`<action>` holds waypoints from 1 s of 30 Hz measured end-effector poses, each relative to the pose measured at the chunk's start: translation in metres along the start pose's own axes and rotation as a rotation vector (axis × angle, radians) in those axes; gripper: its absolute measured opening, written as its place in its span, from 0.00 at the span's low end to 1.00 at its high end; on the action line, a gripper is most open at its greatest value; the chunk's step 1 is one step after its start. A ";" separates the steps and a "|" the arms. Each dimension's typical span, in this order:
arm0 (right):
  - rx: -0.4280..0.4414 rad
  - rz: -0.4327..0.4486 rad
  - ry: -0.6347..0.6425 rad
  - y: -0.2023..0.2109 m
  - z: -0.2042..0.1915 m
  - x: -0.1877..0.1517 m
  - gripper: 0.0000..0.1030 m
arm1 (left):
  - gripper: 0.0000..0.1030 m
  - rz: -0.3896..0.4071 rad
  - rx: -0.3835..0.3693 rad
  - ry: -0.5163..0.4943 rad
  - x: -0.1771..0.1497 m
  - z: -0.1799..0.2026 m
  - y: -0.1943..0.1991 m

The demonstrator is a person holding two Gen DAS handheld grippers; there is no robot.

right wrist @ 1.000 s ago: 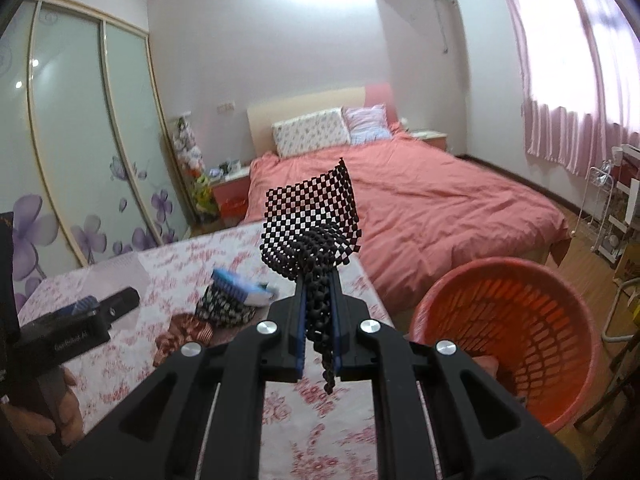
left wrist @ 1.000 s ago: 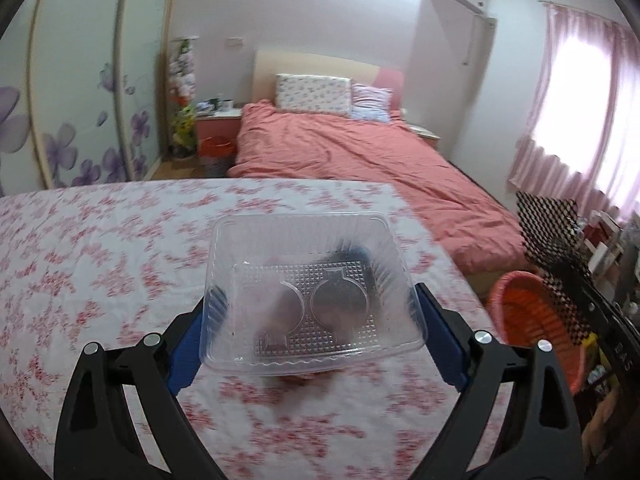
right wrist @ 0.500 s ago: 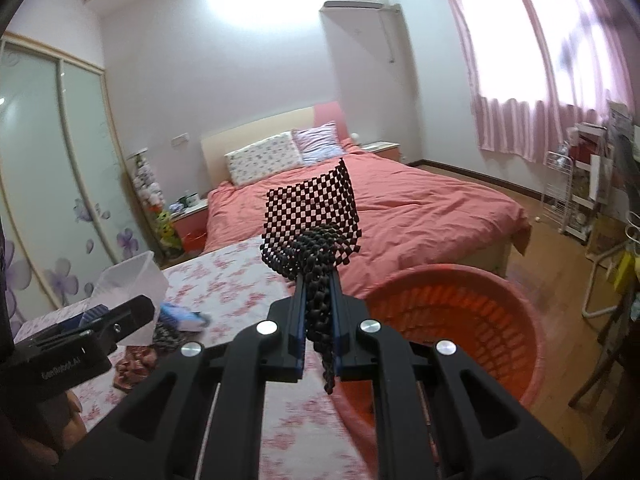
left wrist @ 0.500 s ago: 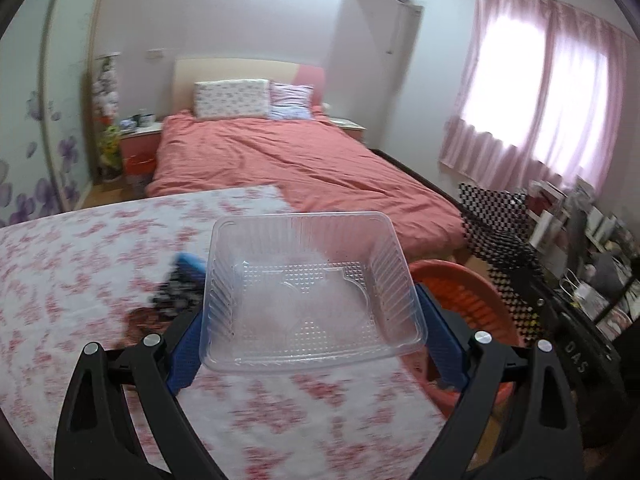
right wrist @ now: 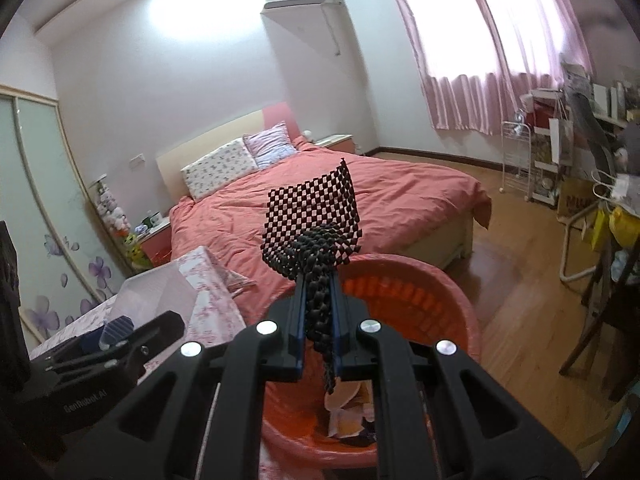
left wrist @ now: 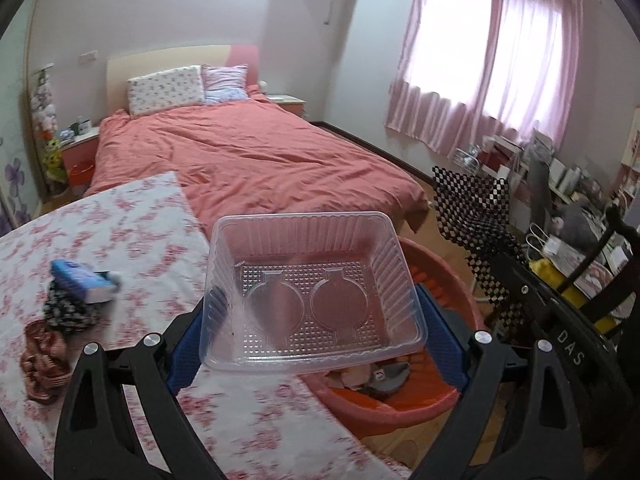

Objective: Collect trash
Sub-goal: 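Carry the tray and mesh with both tools over the orange basket, then open both tools to drop the tray and mesh into the basket, then move both tools back over the items on the bed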

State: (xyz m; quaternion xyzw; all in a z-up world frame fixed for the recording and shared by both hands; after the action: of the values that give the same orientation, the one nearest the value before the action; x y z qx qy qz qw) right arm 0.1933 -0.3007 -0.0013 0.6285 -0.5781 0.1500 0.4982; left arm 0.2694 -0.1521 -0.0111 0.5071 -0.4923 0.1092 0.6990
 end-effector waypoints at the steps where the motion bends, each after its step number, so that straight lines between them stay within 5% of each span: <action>1: -0.003 -0.002 -0.005 -0.001 0.004 0.000 0.11 | 0.89 -0.004 -0.008 -0.003 0.000 0.003 -0.003; 13: -0.006 -0.031 -0.075 -0.018 0.039 0.003 0.11 | 0.89 -0.053 -0.054 -0.037 -0.005 0.039 -0.035; 20: 0.021 -0.087 -0.126 -0.036 0.049 0.002 0.32 | 0.91 -0.118 -0.055 -0.053 -0.019 0.045 -0.050; 30: -0.004 -0.110 -0.138 -0.039 0.056 -0.007 0.41 | 0.91 -0.185 -0.054 0.006 -0.036 0.034 -0.058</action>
State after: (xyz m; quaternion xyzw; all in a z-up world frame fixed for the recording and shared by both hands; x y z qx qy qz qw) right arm 0.2036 -0.3477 -0.0497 0.6672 -0.5762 0.0777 0.4657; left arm 0.2701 -0.1945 -0.0746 0.5310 -0.4440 0.0320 0.7210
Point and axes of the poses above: each gripper's, at about its wrist camera, not at the fingertips, and y roughly against the way its jaws point, z to its right, x to its top, the point moved 8 cm from there along -y, roughly the way its jaws point, and after that the axes turned 11 degrees about -y, right-handed, at the moved point
